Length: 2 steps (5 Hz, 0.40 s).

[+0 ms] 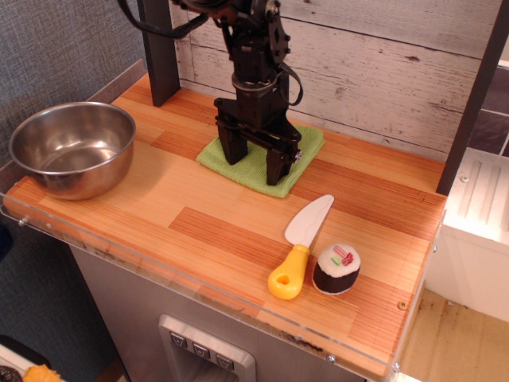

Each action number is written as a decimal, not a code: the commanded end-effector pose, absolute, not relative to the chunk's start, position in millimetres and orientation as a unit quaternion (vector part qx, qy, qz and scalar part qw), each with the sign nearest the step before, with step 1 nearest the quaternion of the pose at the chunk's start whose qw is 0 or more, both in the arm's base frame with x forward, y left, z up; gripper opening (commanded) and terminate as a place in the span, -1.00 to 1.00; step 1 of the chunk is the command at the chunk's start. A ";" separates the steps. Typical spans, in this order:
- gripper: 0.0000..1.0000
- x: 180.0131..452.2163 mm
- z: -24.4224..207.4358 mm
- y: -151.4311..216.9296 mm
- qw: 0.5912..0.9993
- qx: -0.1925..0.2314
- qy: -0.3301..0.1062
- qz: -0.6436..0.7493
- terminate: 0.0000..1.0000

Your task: PICK UP THE GREEN TOWEL AND PUT ANOTHER SIDE OF THE TABLE

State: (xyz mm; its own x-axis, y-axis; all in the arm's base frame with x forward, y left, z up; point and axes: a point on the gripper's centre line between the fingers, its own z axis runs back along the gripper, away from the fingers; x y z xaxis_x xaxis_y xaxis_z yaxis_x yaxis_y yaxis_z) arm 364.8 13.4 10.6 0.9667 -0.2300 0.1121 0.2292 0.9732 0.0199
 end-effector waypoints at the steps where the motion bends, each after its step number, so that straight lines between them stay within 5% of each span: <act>1: 1.00 383.6 35.1 14.7 0.991 -0.010 -0.082 -0.102 -1.00; 2: 1.00 388.8 69.5 10.9 0.988 -0.014 -0.114 -0.107 -1.00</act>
